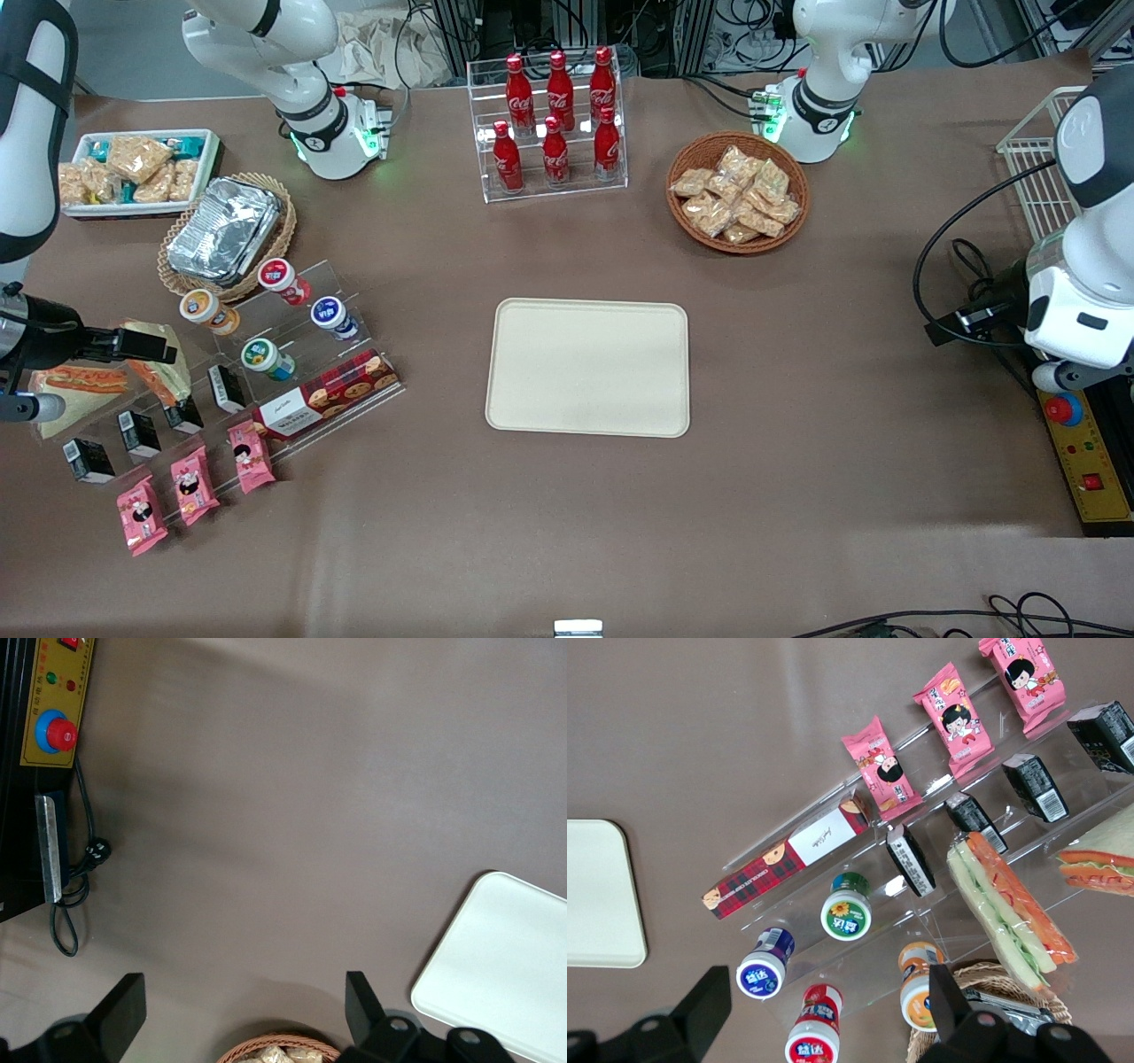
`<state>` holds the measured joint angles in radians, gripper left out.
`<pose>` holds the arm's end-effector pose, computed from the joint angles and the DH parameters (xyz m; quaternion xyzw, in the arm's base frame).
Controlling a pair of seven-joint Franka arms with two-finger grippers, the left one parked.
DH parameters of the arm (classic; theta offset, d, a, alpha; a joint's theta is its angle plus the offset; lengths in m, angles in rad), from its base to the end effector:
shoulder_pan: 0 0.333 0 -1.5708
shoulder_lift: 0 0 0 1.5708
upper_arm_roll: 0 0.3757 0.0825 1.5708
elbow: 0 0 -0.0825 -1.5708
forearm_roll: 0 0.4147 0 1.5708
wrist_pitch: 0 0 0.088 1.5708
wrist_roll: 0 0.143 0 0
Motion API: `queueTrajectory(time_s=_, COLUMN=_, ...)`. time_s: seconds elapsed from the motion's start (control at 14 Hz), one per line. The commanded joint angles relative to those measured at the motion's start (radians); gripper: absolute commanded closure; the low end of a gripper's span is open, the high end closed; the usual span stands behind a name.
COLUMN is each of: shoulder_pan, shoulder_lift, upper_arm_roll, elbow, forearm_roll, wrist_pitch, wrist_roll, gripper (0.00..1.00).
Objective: Place sandwich on tray
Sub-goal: 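Move the right gripper toward the wrapped sandwiches on the acrylic rack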
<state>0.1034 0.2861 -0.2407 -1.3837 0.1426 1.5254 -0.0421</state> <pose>0.6700 -0.0495 0.5619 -0.9959 0.0467 0.0645 0.0433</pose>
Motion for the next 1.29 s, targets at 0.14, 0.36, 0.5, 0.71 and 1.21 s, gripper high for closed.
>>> queueTrajectory(time_s=0.14, shoulder_pan=-0.01, shoulder_lift=-0.001, upper_arm_roll=0.006, elbow=0.012, forearm_roll=-0.002, wrist_pitch=-0.019, wrist_roll=0.002, gripper=0.01)
queueTrajectory(time_s=0.36, shoulder_pan=-0.025, shoulder_lift=-0.001, upper_arm_roll=0.001, elbow=0.012, forearm_roll=0.0, wrist_pitch=-0.022, wrist_roll=-0.008, gripper=0.01)
queueTrajectory(time_s=0.5, shoulder_pan=-0.037, shoulder_lift=-0.001, upper_arm_roll=0.0, elbow=0.002, forearm_roll=0.005, wrist_pitch=-0.024, wrist_roll=-0.008, gripper=0.01)
queueTrajectory(time_s=0.71, shoulder_pan=-0.036, shoulder_lift=-0.001, upper_arm_roll=0.001, elbow=0.0, forearm_roll=0.005, wrist_pitch=-0.022, wrist_roll=-0.001, gripper=0.01)
queueTrajectory(time_s=1.21, shoulder_pan=-0.045, shoulder_lift=-0.001, upper_arm_roll=-0.032, elbow=0.0, forearm_roll=-0.008, wrist_pitch=-0.013, wrist_roll=0.01, gripper=0.01)
